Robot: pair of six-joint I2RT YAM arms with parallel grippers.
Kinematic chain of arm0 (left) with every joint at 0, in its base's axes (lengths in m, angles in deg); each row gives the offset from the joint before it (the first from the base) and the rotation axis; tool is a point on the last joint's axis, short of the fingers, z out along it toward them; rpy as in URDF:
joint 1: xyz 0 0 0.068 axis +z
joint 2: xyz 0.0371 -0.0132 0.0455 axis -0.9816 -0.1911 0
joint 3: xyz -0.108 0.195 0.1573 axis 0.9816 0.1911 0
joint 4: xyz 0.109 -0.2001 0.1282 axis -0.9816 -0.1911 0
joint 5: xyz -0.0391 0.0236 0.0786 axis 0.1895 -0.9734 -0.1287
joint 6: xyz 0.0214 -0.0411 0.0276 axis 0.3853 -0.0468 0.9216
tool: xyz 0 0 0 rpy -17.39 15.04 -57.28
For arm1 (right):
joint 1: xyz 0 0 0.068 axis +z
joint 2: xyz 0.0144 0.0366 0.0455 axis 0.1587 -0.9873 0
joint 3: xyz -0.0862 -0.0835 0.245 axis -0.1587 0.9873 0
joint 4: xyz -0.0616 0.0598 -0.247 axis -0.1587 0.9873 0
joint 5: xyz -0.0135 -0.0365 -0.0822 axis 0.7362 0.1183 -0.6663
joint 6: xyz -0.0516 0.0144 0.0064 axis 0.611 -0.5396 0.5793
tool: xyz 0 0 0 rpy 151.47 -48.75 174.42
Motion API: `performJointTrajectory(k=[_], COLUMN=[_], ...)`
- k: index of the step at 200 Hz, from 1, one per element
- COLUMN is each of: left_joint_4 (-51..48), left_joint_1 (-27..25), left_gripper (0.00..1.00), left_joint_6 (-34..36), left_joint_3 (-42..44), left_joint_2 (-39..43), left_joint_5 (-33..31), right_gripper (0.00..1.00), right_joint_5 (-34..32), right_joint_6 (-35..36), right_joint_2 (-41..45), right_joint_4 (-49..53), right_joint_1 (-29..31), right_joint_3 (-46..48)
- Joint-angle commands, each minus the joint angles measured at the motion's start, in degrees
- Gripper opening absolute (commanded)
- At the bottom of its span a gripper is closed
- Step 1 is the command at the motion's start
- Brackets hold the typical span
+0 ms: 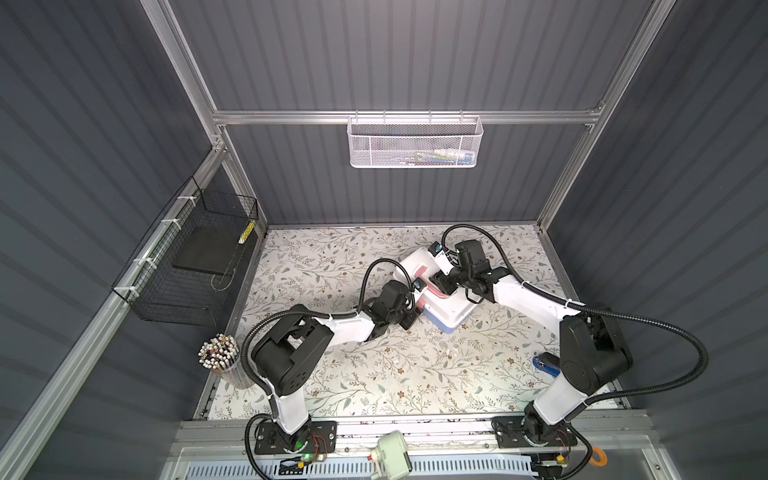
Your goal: Pack the tool kit
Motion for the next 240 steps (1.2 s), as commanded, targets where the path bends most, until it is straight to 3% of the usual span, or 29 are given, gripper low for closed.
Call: performJointTrajectory(k=[1,159,240], left_joint_4=[1.3,-4.3,1.3], left_joint_1=[-0.4,-0.4,-0.4], left_gripper=[0.33,0.32,0.31], left_joint_6=[1.7,0.7,0.0], left_joint_3=[-3.3,-8.2,-7.4], left_joint_2=[1.8,0.3,-2.8], left_joint_5=[-0.8,-2.6,-2.8], right_gripper=[0.54,0.52,0.51], right_joint_5=[0.7,1.6,1.9], right_joint_6=[-3.2,-4.0,-4.2], right_joint_2=[-6.7,-6.5,-6.3], right_joint_4=[23.3,22.9,23.3], right_joint_1=[0.6,1.1,1.3], right_joint_3=[6.8,8.5,8.9])
